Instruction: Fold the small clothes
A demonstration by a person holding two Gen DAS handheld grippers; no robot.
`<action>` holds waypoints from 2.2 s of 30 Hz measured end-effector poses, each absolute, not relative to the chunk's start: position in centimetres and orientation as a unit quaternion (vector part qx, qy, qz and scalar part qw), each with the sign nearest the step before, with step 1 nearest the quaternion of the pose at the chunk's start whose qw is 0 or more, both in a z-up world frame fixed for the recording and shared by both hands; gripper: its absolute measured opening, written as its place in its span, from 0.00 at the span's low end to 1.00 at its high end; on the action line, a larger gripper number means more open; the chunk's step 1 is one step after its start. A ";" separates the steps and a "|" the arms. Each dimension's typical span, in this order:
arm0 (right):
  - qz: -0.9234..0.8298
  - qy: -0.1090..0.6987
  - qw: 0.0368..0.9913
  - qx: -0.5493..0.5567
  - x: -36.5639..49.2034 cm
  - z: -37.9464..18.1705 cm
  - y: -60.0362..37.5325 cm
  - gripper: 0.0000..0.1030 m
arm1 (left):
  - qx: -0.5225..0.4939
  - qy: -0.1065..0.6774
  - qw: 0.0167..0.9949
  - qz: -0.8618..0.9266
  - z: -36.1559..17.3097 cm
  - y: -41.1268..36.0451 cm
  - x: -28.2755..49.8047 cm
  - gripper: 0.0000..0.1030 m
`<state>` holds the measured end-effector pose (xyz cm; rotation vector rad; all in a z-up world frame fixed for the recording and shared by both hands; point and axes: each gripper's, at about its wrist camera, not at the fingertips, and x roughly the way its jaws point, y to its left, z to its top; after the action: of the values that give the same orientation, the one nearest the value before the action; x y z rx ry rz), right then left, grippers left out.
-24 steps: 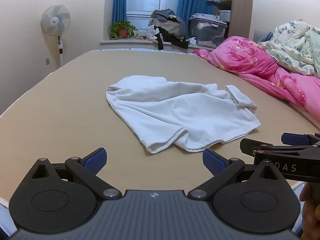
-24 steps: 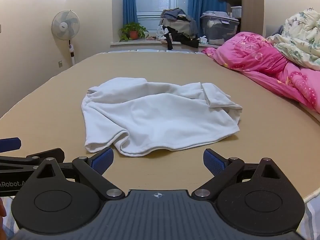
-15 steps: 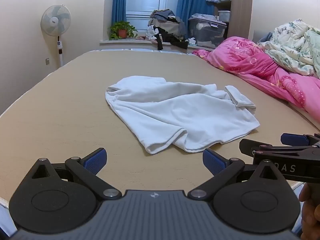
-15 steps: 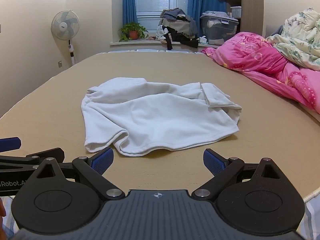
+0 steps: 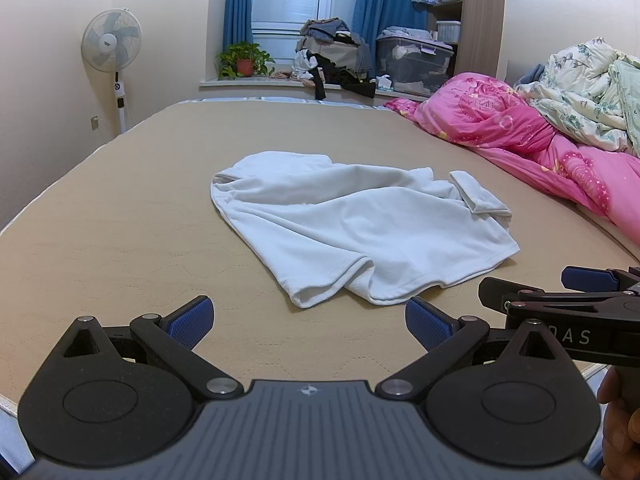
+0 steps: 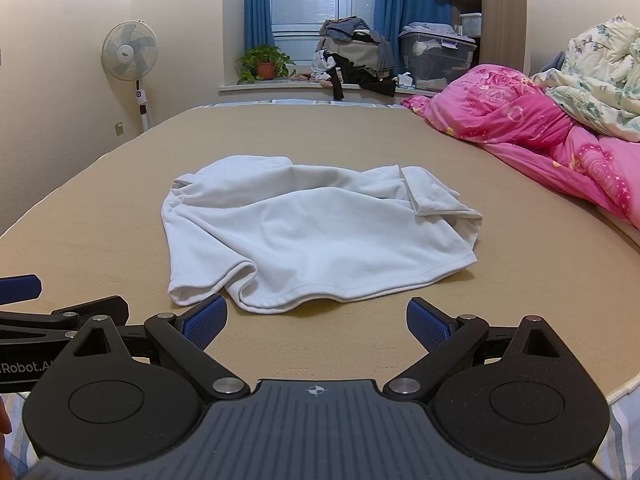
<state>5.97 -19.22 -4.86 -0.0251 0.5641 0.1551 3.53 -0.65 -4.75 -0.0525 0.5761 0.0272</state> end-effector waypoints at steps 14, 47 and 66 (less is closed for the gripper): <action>0.075 0.273 0.959 -0.014 5.8 -4.5 -19.3 0.94 | -0.026 0.280 0.960 0.015 -4.7 -0.7 3.4 0.99; -0.002 0.286 0.934 0.213 15.1 -4.5 -34.7 0.31 | 0.072 0.439 0.890 0.100 -5.2 16.4 8.5 0.01; 0.071 0.460 0.882 0.071 24.3 -14.1 -25.7 0.44 | -0.120 0.493 0.860 0.049 -9.6 23.1 9.1 0.29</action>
<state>24.34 -25.68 -14.13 0.1479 0.9582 0.1478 9.10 23.11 -9.62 -0.2516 1.0340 0.1038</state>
